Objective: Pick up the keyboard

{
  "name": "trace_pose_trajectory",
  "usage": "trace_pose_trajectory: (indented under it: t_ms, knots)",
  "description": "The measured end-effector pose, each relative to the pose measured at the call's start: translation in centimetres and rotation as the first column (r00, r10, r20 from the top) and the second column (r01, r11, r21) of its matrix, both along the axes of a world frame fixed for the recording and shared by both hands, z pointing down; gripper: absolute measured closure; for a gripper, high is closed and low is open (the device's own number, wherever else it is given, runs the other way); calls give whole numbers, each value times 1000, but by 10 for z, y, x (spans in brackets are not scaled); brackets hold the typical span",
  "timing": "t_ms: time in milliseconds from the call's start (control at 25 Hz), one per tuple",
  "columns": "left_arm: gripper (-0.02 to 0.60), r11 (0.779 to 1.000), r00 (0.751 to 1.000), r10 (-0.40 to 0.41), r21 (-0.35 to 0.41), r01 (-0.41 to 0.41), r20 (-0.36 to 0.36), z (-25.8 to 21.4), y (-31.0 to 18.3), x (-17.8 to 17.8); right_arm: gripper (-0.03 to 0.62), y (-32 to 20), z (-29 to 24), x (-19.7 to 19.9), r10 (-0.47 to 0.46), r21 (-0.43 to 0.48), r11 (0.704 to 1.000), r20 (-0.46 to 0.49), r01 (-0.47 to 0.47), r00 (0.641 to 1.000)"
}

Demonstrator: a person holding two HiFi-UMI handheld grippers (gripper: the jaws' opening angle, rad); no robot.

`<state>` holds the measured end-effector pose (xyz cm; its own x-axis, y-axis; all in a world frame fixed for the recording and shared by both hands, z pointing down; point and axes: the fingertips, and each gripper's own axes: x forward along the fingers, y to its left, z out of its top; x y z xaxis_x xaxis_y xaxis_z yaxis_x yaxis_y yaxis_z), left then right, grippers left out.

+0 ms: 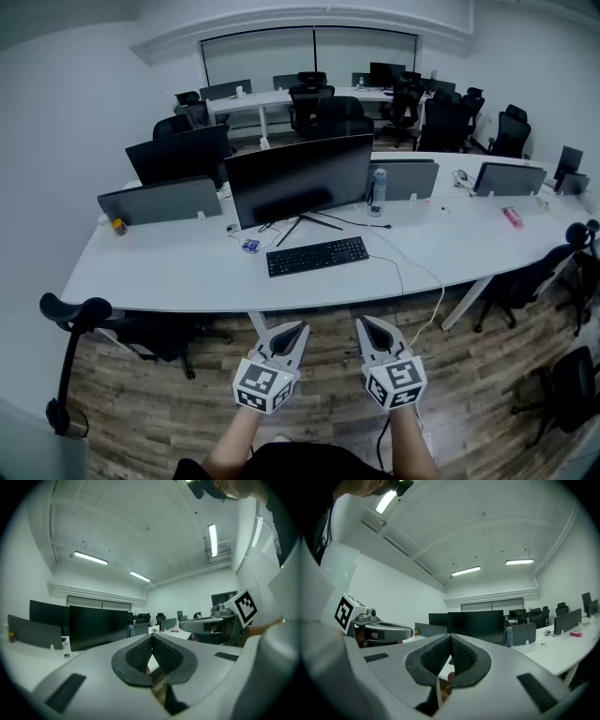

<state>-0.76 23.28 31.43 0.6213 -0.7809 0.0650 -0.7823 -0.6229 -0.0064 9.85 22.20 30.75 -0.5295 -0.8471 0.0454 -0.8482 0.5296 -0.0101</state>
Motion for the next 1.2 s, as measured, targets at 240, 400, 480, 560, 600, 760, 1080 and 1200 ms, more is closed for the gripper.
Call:
trace_pose_trajectory:
  t_ms: [240,400,480,560,600,760,1080,1200]
  knots:
    - [572,1000,1000,-1,2,1,5,4,14,13,589,14,3,11,-4,5,1000,-1,4,1000]
    - [572,1000,1000,-9,1,9,-4,7,24,20,589,22,7,18,0,1,1000,2,0,1000]
    - [572,1000,1000,-9,-1,9,1,7,27,22,589,24,7,21,-1,-5,1000,11,1,1000]
    - [572,1000,1000,-6,-3,6,5,7,28,24,589,25,7,23,-4,-4,1000,17,4,1000]
    - [572,1000,1000,-4,-4,4,6,7,28,25,589,25,7,24,-4,-4,1000,16,4,1000]
    - [572,1000,1000,-2,-7,2,2,8,25,25,589,20,8,25,0,-11,1000,16,1,1000]
    - [572,1000,1000,16,-5,-16,-27,8,5,18,589,-1,5,22,32,-14,999,29,-32,999]
    - [572,1000,999,23,-5,-23,-33,8,-10,11,589,-15,4,17,40,-20,999,40,-39,998]
